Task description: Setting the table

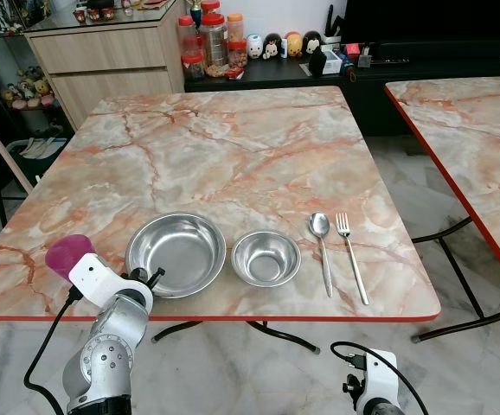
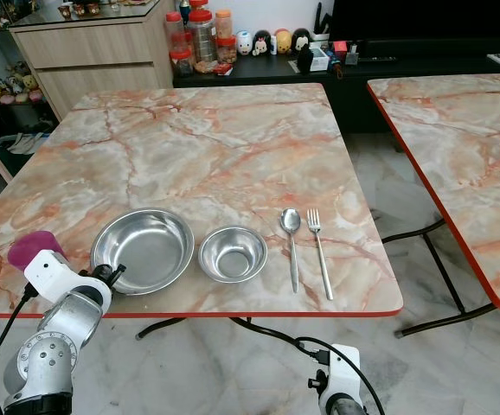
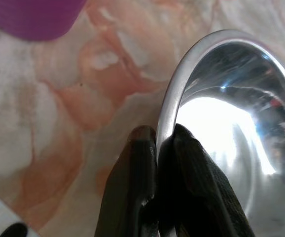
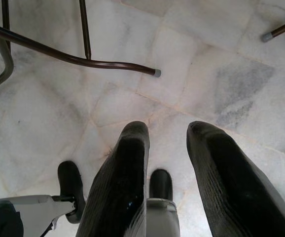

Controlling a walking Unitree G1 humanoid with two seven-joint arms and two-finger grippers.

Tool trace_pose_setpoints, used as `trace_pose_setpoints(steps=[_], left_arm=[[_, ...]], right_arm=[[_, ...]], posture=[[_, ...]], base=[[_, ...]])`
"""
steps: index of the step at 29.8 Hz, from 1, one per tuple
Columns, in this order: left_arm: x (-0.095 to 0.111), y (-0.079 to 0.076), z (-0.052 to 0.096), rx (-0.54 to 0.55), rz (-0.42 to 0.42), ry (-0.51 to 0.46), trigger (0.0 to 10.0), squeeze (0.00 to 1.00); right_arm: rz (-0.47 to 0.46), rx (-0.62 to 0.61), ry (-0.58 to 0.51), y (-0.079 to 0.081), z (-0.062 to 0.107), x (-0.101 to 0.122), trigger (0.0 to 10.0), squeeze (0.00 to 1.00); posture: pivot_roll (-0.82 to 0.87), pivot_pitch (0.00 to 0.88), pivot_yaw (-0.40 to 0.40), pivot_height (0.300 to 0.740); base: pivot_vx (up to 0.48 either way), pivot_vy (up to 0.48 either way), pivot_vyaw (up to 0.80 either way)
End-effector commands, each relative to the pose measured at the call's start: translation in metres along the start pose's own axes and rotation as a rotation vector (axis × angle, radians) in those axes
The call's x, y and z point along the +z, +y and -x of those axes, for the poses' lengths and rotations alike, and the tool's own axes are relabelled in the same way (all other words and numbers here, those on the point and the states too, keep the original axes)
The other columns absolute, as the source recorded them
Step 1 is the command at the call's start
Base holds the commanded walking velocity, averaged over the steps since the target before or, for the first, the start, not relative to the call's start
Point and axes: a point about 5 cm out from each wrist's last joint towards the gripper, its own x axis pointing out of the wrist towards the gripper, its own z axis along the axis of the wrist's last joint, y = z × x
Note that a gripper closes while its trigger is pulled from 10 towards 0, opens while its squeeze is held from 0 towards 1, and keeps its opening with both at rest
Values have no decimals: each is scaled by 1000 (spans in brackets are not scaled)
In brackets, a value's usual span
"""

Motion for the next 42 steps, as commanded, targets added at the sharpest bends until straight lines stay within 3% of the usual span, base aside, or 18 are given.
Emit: trace_pose_setpoints(steps=[1, 7, 13, 15, 16, 17, 18, 21, 22, 23, 24, 27, 28, 30, 34, 42], left_arm=[[-10, 2, 0, 17, 28, 18, 0, 0], [-7, 2, 2, -29, 62, -44, 0, 0], [11, -29, 7, -237, 183, -210, 0, 0], [15, -38, 7, -284, 185, -245, 0, 0], [18, -46, 6, -321, 177, -274, 3490, 0], [21, -51, 5, -344, 169, -293, 3490, 0], [23, -57, 3, -369, 150, -316, 10000, 0], [28, -72, -1, -427, 43, -365, 10000, 0], [29, -87, -4, -465, -120, -421, 10000, 0], [29, -87, -4, -465, -120, -421, 10000, 0], [30, -99, -5, -499, -206, -454, 10000, 0], [30, -115, -4, -566, -321, -511, 10000, 0], [27, -125, -3, -602, -407, -535, 10000, 0], [23, -130, -4, -629, -484, -549, 10000, 0], [17, -130, -5, -656, -574, -584, 10000, 0], [16, -109, -12, -592, -609, -641, 10000, 0]], right_arm=[[-4, -1, 0, 1, -1, 2, 10000, 0], [3, 3, -2, 1, -1, 3, 10000, 0], [11, 9, -11, 1, -2, 8, 10000, 0], [12, 10, -12, 1, -2, 8, 10000, 0], [14, 10, -13, 1, -2, 9, 10000, 0], [16, 11, -13, 1, -2, 9, 10000, 0], [17, 12, -14, 1, -2, 10, 10000, 0], [16, 16, -18, 1, -2, 11, 10000, 0], [20, 26, -25, 3, -3, 13, 10000, 0], [20, 26, -25, 3, -3, 13, 10000, 0], [23, 33, -29, 4, -3, 14, 10000, 0], [19, 40, -35, 6, -3, 15, 10000, 0], [19, 45, -42, 8, -3, 16, 10000, 0], [22, 52, -48, 9, -4, 17, 10000, 0], [18, 56, -56, 10, -4, 19, 10000, 0], [24, 49, -46, 5, -2, 12, 10000, 0]], posture=[[93, 16, 63, 740], [99, 14, 54, 740], [98, 0, 34, 740], [99, 0, 28, 740], [99, 0, 24, 740], [99, 0, 24, 740], [101, 0, 20, 740], [100, 0, 16, 740], [101, 0, 12, 740], [101, 0, 12, 740], [99, 0, 11, 740], [98, 0, 10, 740], [98, 0, 10, 740], [91, 0, 12, 740], [67, 0, 24, 740], [52, 0, 18, 740]], base=[[0, 0, 0], [0, 0, 0], [0, 0, 0], [0, 0, 0], [0, 0, 0], [0, 0, 0], [0, 0, 0], [0, 0, 0], [0, 0, 0], [0, 0, 0], [0, 0, 0], [0, 0, 0], [0, 0, 0], [0, 0, 0], [0, 0, 0], [0, -35, 0]])
